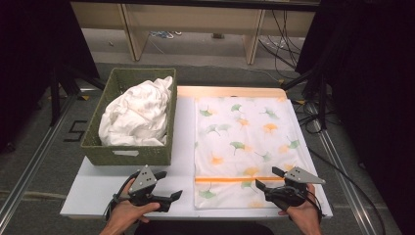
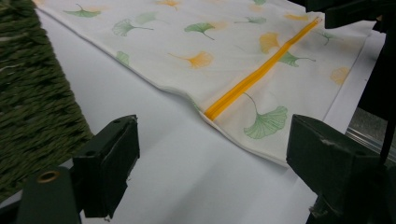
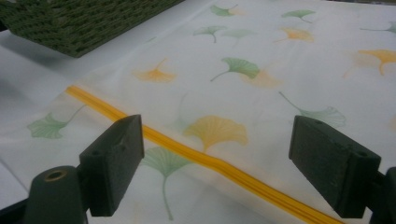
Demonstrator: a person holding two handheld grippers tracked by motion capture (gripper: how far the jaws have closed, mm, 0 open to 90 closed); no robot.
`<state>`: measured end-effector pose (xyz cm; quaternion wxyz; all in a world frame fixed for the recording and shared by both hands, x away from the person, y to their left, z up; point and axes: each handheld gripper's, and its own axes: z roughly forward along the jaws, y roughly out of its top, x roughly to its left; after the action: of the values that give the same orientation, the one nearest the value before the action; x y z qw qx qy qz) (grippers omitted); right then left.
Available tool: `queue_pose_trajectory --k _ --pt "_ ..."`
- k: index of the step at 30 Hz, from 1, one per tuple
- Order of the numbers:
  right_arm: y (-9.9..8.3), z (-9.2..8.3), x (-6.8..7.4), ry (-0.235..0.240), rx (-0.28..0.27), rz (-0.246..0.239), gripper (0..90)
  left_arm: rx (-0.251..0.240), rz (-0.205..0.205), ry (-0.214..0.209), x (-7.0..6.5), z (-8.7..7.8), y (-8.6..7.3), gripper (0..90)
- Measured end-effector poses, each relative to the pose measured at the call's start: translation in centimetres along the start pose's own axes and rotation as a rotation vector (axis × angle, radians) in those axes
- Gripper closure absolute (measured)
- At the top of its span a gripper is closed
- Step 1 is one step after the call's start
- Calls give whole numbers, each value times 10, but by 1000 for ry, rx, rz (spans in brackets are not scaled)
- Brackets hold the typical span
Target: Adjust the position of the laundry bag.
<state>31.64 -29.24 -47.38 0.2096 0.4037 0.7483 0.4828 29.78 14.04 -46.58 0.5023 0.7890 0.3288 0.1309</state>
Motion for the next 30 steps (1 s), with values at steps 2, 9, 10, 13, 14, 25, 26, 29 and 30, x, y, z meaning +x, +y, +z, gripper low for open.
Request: queue_pose_trajectory --k 2,9,10,13,14,25,26,29,30 --pt "0 -3 -5 -24 11 4 209 9 1 -11 -7 8 0 175" --pt "6 -10 -21 -75 24 31 284 39 -24 -44 -12 26 6 236" --pt "7 -12 -24 -100 25 22 289 45 -27 -44 -12 29 6 243" --pt "9 -14 -30 -125 31 14 290 54 -44 -39 -11 36 8 254" --pt "10 -14 -32 -113 33 29 293 46 -55 -45 -11 40 8 256" --pt "20 -20 -66 -221 45 46 319 126 -68 -34 -1 83 9 354" --pt "20 -21 -68 -227 49 47 318 136 -56 -23 0 87 10 348" --pt "20 -20 -72 -214 65 86 318 156 -33 -29 0 93 10 337" --pt "19 -20 -81 -226 88 84 319 157 -55 -30 -2 94 9 337"
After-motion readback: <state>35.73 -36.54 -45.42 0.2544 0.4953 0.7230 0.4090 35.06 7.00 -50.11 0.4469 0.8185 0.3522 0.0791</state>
